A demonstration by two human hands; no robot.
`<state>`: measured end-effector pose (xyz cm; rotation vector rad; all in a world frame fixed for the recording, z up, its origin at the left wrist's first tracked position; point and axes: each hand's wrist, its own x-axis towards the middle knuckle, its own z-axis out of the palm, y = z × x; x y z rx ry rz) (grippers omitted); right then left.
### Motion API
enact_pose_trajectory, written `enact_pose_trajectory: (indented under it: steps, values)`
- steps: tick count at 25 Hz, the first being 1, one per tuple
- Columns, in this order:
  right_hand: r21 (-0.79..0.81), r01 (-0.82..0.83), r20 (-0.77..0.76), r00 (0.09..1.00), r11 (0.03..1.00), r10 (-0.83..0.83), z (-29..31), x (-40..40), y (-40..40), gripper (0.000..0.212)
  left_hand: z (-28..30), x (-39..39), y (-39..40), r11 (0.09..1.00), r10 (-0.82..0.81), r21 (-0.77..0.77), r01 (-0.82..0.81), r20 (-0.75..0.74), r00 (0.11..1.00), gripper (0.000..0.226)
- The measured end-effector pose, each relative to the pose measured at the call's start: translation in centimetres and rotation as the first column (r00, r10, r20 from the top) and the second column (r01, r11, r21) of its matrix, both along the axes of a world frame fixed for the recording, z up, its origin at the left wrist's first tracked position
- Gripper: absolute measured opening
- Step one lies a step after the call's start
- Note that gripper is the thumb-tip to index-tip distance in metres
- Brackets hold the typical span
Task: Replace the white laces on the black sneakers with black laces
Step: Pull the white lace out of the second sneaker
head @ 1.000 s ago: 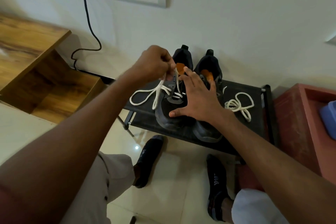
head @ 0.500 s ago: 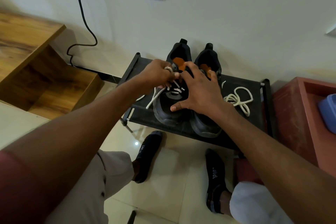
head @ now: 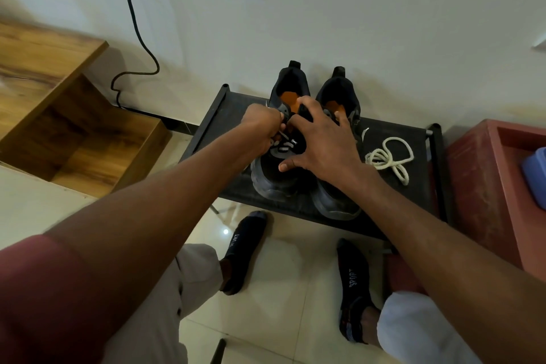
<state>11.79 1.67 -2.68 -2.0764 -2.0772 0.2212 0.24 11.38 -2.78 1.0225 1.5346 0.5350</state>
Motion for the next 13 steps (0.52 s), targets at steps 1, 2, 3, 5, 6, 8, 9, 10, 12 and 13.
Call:
enact_pose_trajectory:
  steps: [1,2,3,5,6,8,9,10,12,13]
  values:
    - [0.007,-0.003,-0.018,1.000,1.000,0.003,0.2,0.2,0.3,0.061,0.0,0.1,0.1,1.000,-0.022,0.020,0.022,-0.018,1.000,0.021]
    - [0.011,-0.014,-0.041,0.999,1.000,0.014,0.4,0.5,0.7,0.043,-0.1,0.0,0.4,0.997,-0.063,0.042,0.064,-0.040,0.997,0.021]
    - [0.006,-0.024,-0.056,0.998,1.000,0.025,0.6,0.8,1.0,0.030,0.0,-0.1,0.5,0.992,-0.108,0.066,0.112,-0.061,0.992,0.021]
    - [0.021,-0.030,-0.053,0.998,0.999,0.031,0.5,1.2,1.4,0.030,0.1,-0.1,0.3,0.980,-0.162,0.096,0.174,-0.115,0.980,0.022]
    - [0.052,-0.022,-0.061,0.998,0.998,0.025,0.2,1.3,1.5,0.031,0.0,-0.1,0.4,0.980,-0.165,0.094,0.177,-0.123,0.979,0.022]
    - [0.143,0.009,-0.106,0.994,0.990,0.006,-0.5,1.3,1.6,0.027,-0.4,0.0,0.5,0.980,-0.162,0.091,0.175,-0.128,0.978,0.022]
    - [0.182,0.018,-0.132,0.991,0.983,0.006,-1.0,1.3,1.7,0.025,-0.5,0.0,0.5,0.979,-0.171,0.087,0.182,-0.124,0.978,0.022]
    - [0.216,0.022,-0.155,0.988,0.976,0.012,-1.4,1.4,1.7,0.023,-0.6,0.1,0.6,0.980,-0.172,0.082,0.182,-0.114,0.979,0.020]
    - [0.277,0.035,-0.194,0.981,0.960,0.020,-2.1,1.6,1.8,0.023,-0.6,0.3,0.8,0.985,-0.146,0.074,0.153,-0.093,0.985,0.015]
    - [0.297,0.048,-0.213,0.977,0.954,0.017,-2.4,1.6,1.7,0.025,-0.7,0.4,0.7,0.988,-0.129,0.074,0.137,-0.105,0.986,0.024]
